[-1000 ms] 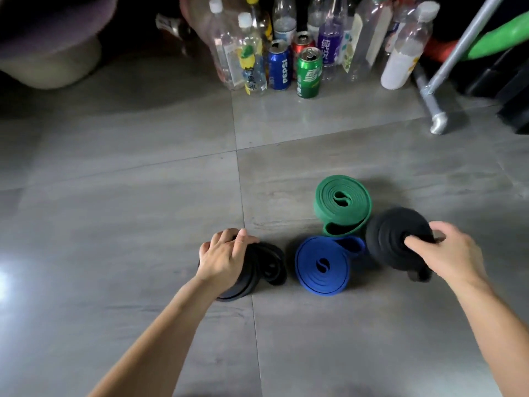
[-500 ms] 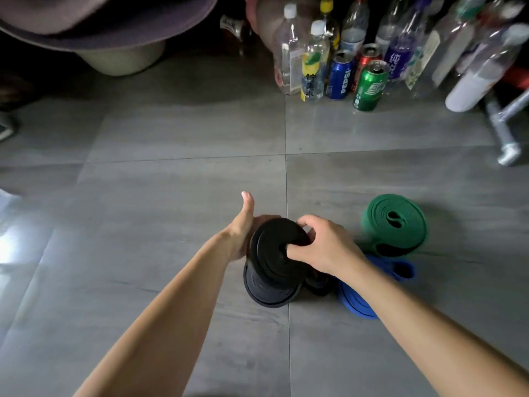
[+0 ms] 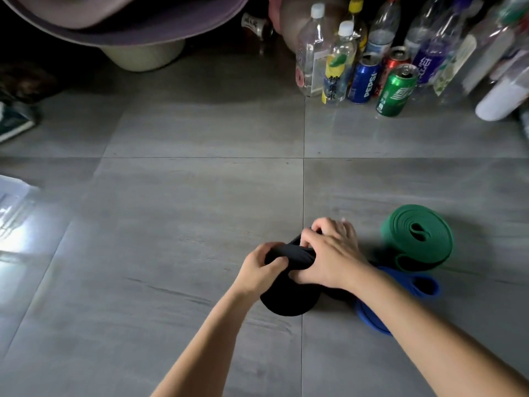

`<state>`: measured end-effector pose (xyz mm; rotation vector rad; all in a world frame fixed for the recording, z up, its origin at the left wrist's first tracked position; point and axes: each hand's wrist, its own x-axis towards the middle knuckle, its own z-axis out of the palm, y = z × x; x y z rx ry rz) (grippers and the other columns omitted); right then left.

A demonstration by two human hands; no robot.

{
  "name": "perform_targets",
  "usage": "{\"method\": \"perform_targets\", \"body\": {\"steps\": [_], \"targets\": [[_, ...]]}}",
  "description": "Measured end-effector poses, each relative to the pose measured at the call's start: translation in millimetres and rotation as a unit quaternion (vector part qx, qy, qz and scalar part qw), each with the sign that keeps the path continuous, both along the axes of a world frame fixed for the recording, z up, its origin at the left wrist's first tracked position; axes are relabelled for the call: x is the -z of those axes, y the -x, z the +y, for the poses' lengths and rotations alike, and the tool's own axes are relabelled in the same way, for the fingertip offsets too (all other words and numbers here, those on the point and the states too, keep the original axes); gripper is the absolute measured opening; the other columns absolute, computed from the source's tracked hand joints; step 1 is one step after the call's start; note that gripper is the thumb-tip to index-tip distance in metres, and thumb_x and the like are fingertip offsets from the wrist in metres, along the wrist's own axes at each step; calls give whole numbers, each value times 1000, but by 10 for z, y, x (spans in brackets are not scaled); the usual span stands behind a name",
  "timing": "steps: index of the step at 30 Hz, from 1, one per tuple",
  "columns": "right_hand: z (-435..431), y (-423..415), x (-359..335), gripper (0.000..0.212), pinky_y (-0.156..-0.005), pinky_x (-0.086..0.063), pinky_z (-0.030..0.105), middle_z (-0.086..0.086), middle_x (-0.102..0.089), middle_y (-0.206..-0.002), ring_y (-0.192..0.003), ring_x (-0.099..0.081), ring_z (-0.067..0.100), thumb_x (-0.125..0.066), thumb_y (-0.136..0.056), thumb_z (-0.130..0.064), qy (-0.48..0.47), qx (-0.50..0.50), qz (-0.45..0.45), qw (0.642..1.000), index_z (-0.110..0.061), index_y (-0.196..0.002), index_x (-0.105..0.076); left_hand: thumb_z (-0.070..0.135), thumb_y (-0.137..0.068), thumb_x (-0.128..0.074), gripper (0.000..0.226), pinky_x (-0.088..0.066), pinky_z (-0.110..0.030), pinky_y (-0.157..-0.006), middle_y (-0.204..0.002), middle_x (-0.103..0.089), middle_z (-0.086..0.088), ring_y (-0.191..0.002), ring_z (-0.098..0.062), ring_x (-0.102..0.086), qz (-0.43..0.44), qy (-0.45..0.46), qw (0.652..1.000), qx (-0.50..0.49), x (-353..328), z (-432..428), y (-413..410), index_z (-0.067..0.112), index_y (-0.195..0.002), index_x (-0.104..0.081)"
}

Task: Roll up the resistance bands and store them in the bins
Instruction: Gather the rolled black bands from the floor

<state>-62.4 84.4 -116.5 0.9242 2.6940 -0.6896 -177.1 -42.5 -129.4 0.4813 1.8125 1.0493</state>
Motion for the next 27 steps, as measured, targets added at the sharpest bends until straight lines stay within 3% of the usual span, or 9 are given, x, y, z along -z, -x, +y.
{"method": "perform_targets", "body": {"steps": [3, 5, 7, 10, 13, 17, 20, 24, 27], "targets": [[106, 117, -24, 70, -105, -4, 38, -6, -38, -108, -115, -35, 21, -56, -45, -73, -54, -71, 5, 996, -37, -103, -39, 25, -63, -53, 29, -51, -29, -83, -89, -69, 4, -88, -13, -64, 1, 15, 1000, 7, -12, 64, 24, 31, -90, -64], [162, 213, -39, 100, -113, 8, 47, 0, -38, -132, -133, -25, 24, -55, -45, -74, -13, -121, -46, 991, -37, -132, -23, 24, -63, -52, 30, -50, -26, -81, -87, -68, 5, -85, -10, -63, 11, 12, 1000, 17, -13, 54, 29, 30, -90, -63], [219, 291, -55, 109, -115, 3, 48, -1, -26, -152, -143, -13, 21, -56, -51, -75, 43, -155, -116, 980, -40, -144, -11, 23, -64, -52, 32, -49, -24, -82, -89, -68, 5, -87, -9, -62, 12, 8, 1000, 23, -35, 38, 24, 27, -94, -64], [294, 257, -44, 84, -84, -40, 32, -18, -57, -123, -117, -52, 19, -58, -44, -84, 141, -95, -163, 972, -52, -121, -45, 20, -71, -57, 36, -49, -27, -87, -99, -69, -2, -93, -11, -63, -14, 1, 1000, 20, -61, 19, 34, 17, -106, -66], [324, 133, 50, 71, -71, -51, 31, -17, -67, -83, -83, -63, 12, -53, -34, -95, 214, -44, -129, 967, -46, -85, -62, 17, -83, -67, 38, -50, -25, -92, -110, -68, -3, -101, -11, -63, -10, 2, 999, -40, -34, -76, -36, 14, -120, -61], [224, 5, 189, 68, -79, -46, 27, -11, -59, -94, -93, -58, 13, -53, -37, -94, 291, 21, -48, 955, -54, -91, -64, 51, -65, -74, 60, -53, -35, -90, -109, -69, 4, -101, -11, -65, -108, 54, 974, -194, 17, -243, -257, 22, -116, -61], [27, -105, 244, 93, -100, -42, 30, -11, -59, -118, -110, -55, 8, -74, -38, -74, 422, 160, 29, 892, -31, -118, -59, 54, -69, -74, 56, -57, -35, -76, -107, -70, 2, -98, -16, -67, -205, 62, 949, -233, 29, -242, -318, 25, -115, -60], [-147, -192, 226, 70, -72, -45, 19, -14, -69, -81, -82, -62, 2, -81, -32, -66, 470, 293, 38, 831, -17, -79, -65, 47, -73, -74, 54, -53, -43, -91, -108, -70, -2, -100, -21, -66, -218, 53, 939, -260, 28, -185, -335, 22, -118, -58], [-178, -182, 180, 70, -79, -50, 28, -2, -74, -88, -88, -69, 16, -83, -36, -59, 490, 324, 67, 807, -13, -88, -73, 49, -66, -78, 58, -51, -46, -94, -105, -71, -2, -100, -21, -67, -190, 40, 946, -258, -33, -186, -346, 20, -114, -63]]}}
